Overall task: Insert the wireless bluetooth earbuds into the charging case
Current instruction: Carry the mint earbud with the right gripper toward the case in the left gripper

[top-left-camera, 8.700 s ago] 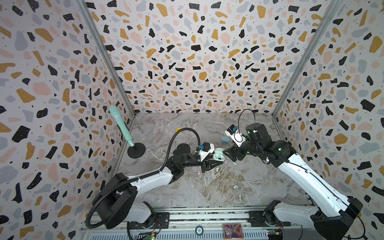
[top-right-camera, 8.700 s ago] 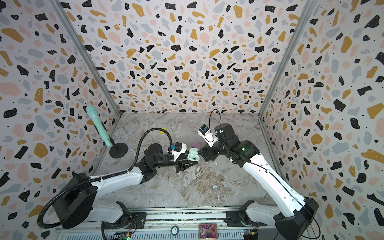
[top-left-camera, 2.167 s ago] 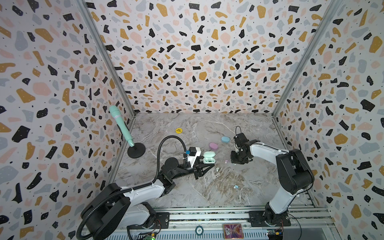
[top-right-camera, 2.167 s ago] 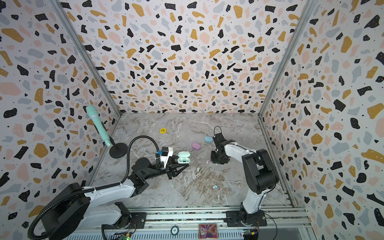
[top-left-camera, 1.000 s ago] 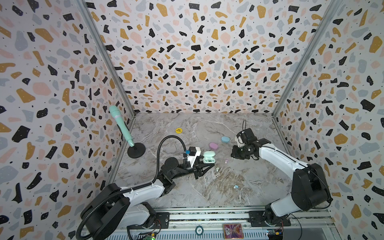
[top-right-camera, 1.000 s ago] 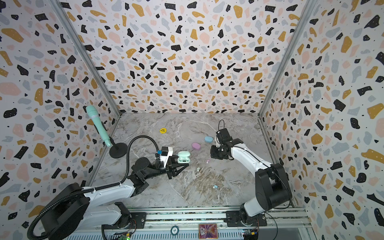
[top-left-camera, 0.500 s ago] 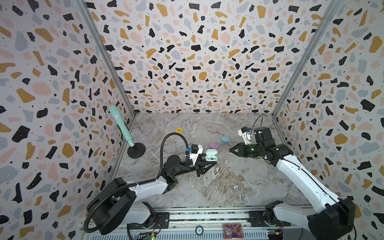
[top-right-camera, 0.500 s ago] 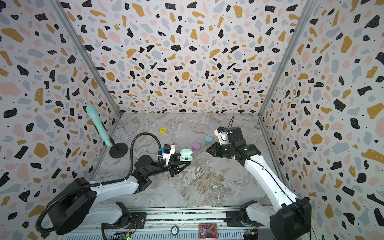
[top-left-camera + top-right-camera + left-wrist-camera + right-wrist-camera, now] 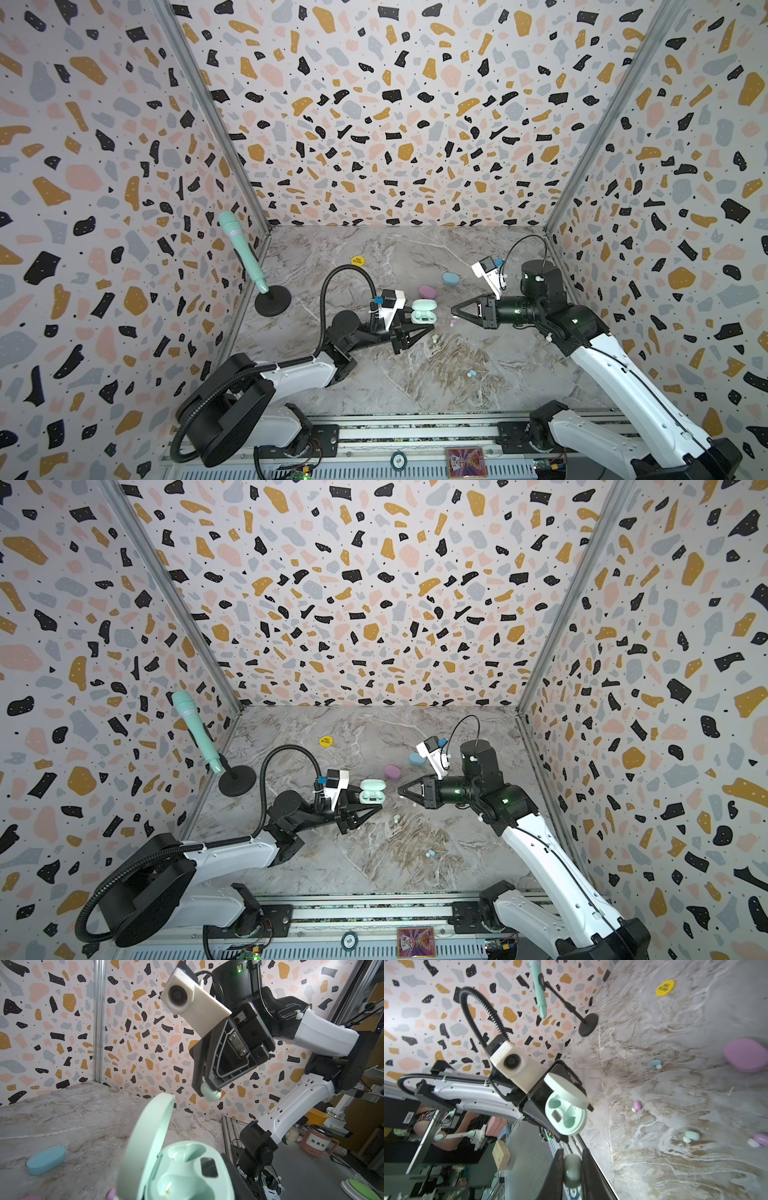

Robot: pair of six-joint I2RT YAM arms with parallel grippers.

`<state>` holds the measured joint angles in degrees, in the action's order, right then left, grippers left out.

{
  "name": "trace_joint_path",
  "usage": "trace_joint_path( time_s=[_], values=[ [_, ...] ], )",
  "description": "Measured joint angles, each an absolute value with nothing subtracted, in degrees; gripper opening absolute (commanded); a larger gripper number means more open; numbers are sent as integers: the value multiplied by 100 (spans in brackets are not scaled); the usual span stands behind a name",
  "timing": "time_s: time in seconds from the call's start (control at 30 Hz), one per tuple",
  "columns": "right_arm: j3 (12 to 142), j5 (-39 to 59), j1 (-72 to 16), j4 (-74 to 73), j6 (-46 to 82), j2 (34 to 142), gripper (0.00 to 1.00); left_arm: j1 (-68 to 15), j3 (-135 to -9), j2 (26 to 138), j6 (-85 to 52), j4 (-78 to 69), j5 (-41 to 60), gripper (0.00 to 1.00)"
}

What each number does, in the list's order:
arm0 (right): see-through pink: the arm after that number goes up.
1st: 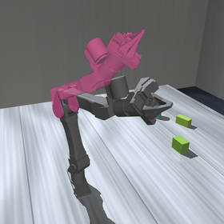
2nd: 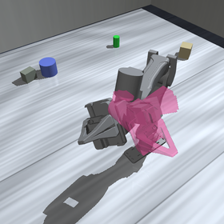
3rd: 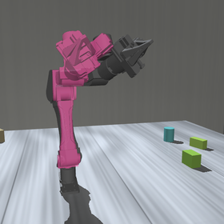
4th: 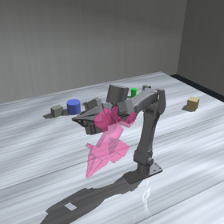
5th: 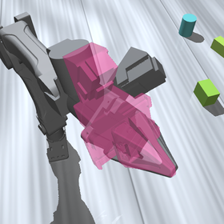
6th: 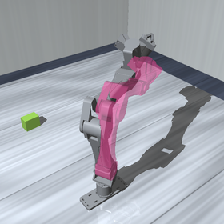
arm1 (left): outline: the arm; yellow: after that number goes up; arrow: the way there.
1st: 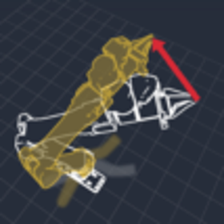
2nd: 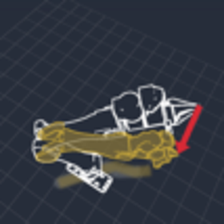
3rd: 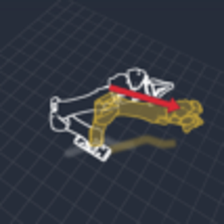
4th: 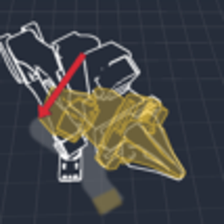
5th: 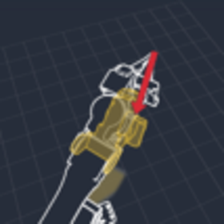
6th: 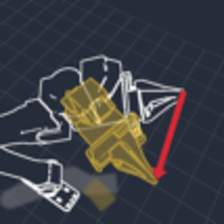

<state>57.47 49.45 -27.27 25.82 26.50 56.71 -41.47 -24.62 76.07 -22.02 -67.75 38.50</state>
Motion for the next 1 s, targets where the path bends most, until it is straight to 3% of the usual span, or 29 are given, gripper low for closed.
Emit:
trace_joint_path(
  time_s=[0.23,1.0],
  values=[
    [5749,5039,-3190,2368,2650,5957,9,-4147,-2462,7505,-2163,-6707,3865,15],
    [6134,5260,-3352,1968,2633,6681,9,-4222,-2462,7354,-2010,-6407,3959,16]
  ],
)
